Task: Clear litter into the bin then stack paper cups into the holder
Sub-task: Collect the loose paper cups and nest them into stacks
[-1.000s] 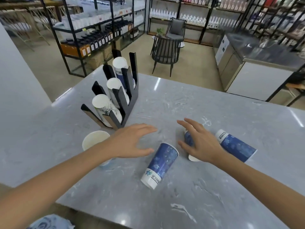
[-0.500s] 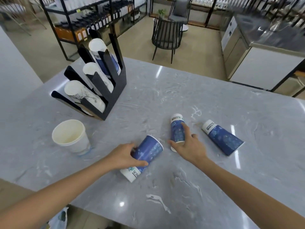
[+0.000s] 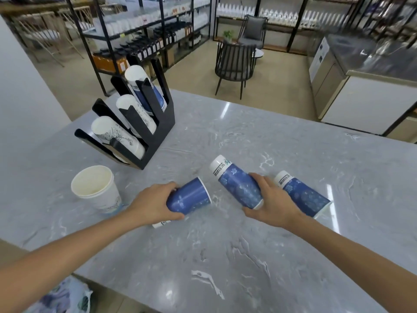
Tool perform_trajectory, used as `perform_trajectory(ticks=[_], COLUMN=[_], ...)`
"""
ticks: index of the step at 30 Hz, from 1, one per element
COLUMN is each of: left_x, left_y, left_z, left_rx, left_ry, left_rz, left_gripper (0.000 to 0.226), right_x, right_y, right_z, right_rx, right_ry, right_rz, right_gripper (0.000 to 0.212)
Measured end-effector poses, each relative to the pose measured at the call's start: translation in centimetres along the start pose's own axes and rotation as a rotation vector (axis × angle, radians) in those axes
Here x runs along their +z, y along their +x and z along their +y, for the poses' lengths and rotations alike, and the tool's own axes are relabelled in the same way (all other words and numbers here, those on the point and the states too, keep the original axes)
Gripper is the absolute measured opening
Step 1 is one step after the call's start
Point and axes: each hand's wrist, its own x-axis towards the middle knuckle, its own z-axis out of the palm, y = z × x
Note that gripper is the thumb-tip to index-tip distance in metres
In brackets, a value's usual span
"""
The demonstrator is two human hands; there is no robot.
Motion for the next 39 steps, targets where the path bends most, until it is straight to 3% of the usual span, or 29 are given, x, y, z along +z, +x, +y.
perform_trajectory(ticks=[8,18,28,39], left_x=[-5.6,-6.3,-4.2,-2.5], left_y=[0.5,0.1,0.6,2.2], left_z=[0.5,3.3,6.8,10.5], left_rx=[0.208,0.431,0.531,0.624], left_ry=[0.189,0.27,0.26,0.267], left_rz=[0.116,0.196,0.21,0.2], left_gripper=[0.075,0.071,0.073,0.071], right_x=[-6.0,-5.2,-3.9,-3.1], right_y=[-2.1,-2.8,-3.2,-3.8], right_z=[0.7,-0.6,-1.3,0.1], right_rx=[-0.202,-0.38,-0.432,-0.376], right_ry=[-0.221,-0.262,-0.192,-0.18], right_rz=[0.011,0.075,0.082,0.088], right_gripper=[0.096,0.098,0.123,0.118])
